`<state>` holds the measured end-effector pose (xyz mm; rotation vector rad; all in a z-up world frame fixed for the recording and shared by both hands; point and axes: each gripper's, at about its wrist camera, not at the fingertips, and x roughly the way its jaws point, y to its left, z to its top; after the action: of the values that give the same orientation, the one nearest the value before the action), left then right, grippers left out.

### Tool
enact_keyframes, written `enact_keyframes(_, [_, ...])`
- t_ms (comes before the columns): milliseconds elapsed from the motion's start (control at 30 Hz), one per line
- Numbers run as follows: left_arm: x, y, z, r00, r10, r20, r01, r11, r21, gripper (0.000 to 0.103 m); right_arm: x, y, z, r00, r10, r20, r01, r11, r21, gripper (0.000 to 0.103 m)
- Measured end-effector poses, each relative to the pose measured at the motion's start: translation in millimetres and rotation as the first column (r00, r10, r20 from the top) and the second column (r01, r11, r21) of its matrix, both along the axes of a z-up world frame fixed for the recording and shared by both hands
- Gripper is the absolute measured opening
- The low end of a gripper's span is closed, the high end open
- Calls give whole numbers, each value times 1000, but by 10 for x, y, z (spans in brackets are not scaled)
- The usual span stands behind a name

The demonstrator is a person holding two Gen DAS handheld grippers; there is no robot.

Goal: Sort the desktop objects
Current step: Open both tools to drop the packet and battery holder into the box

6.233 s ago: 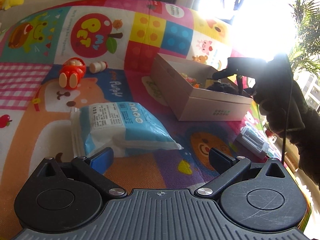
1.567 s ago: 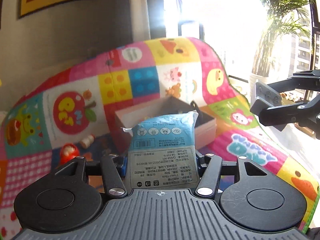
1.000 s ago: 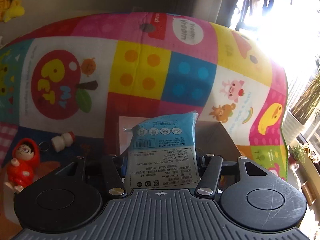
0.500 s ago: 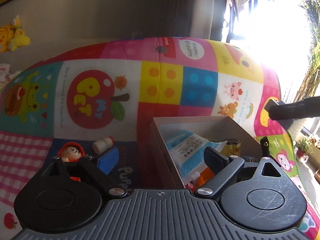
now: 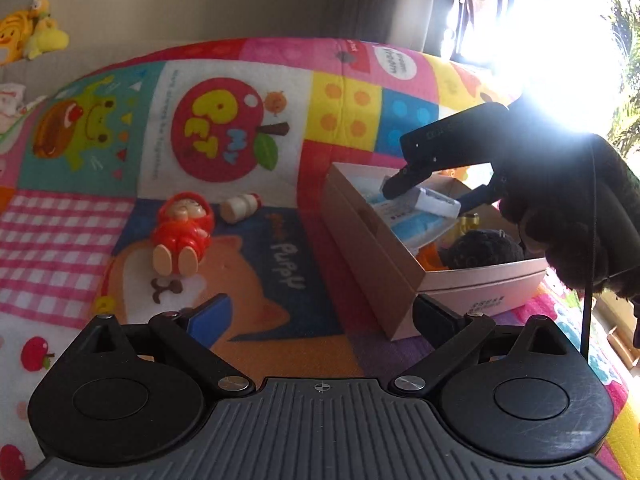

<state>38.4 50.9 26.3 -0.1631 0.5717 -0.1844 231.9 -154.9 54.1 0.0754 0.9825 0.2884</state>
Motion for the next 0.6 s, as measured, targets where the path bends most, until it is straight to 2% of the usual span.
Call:
enact_keyframes(100, [-6, 53, -19, 1000, 9, -7, -9, 1000, -17, 100, -49, -15, 80, 996, -10, 85, 14, 999, -42, 92])
enact_keyframes(200, [1, 95, -41, 999, 30, -23, -30, 999, -16, 100, 69, -111, 94, 991, -62, 121, 74, 992, -98, 92])
enact_keyframes(267, [-3, 118, -50, 999, 41, -28, -41, 999, -19, 100, 142, -169, 41, 985, -84, 150, 108, 981, -160, 92])
enact_keyframes(333, [-17, 135, -50, 998, 47, -29, -48, 999, -19, 100, 205, -224, -34, 982, -97, 163, 127, 975, -185, 92])
enact_keyframes(467, [-68, 186, -48, 998, 56, -27, -56, 998, -8, 100, 245, -359, -94, 989, -92, 119, 106, 987, -117, 94])
enact_keyframes(533, [-89, 234, -61, 997, 69, -34, -69, 998, -5, 101, 202, -410, -34, 987, -102, 128, 112, 991, -71, 100])
enact_keyframes(600, [-91, 282, -77, 995, 85, -43, -85, 996, -10, 101, 173, -405, 35, 984, -102, 144, 111, 992, -57, 100])
